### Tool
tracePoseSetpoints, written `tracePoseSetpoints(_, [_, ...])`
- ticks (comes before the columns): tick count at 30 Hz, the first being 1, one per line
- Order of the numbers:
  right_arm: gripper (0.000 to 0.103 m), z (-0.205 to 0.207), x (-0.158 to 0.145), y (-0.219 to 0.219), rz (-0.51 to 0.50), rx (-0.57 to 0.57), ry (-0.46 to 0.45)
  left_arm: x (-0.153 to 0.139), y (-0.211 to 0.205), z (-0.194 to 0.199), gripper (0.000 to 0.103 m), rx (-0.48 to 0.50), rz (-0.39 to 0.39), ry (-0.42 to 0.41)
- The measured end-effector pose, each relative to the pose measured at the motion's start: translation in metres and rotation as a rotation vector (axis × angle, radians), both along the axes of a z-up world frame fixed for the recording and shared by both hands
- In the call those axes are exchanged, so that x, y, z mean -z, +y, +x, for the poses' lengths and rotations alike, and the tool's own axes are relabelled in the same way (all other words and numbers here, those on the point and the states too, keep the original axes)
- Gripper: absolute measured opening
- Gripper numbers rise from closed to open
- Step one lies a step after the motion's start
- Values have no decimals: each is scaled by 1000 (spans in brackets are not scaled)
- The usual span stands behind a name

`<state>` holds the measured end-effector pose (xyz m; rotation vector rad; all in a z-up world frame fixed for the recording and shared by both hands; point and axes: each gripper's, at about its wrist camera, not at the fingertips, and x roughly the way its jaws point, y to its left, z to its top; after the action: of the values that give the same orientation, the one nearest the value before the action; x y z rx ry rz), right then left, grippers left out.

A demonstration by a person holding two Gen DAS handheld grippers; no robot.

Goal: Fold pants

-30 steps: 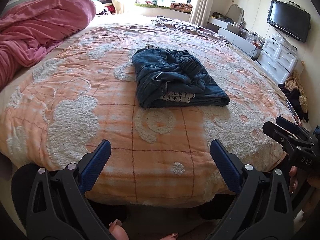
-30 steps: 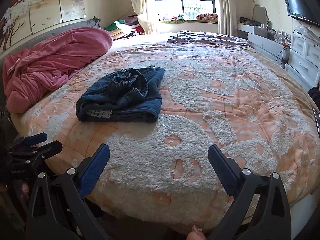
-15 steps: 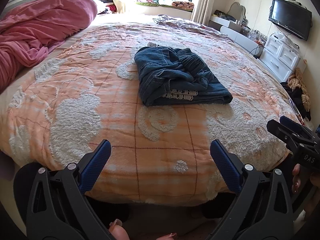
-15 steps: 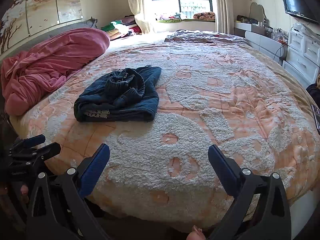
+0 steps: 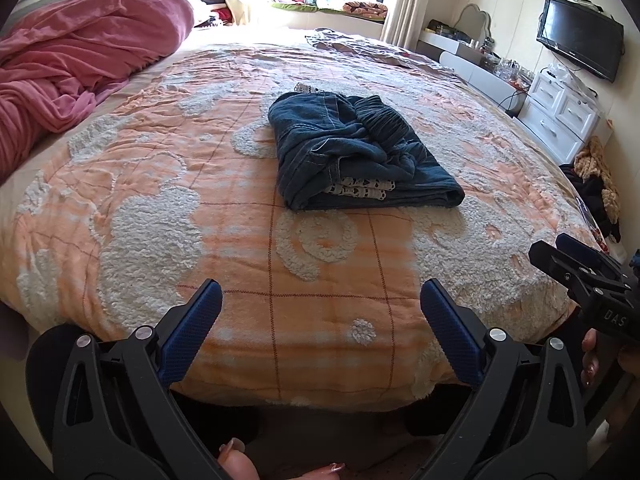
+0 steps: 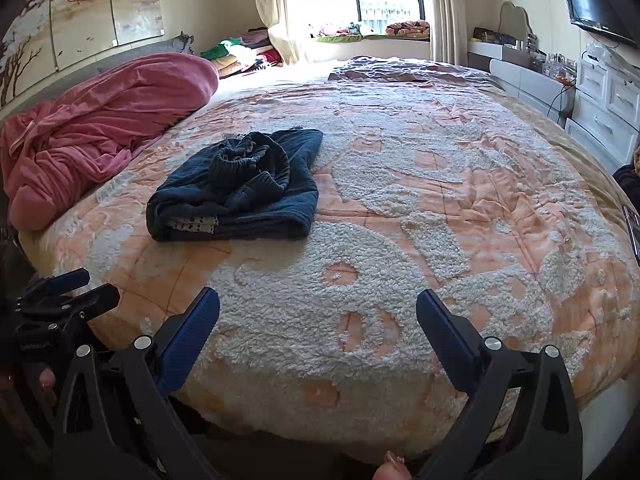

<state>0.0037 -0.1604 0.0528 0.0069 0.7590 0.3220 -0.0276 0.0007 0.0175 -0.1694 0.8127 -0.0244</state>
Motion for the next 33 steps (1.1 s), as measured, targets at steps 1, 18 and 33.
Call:
tracePoseSetpoints(1, [98,0,0,0,-1,1,0,0,0,0,93,1,-1,0])
tracePoseSetpoints(18, [98,0,1,3,-3,-1,5,1,-1,1,93,9,-5,11])
tracePoseSetpoints(33, [98,4,3,2,-5,1,13,-1,4,3,93,6,-11,14])
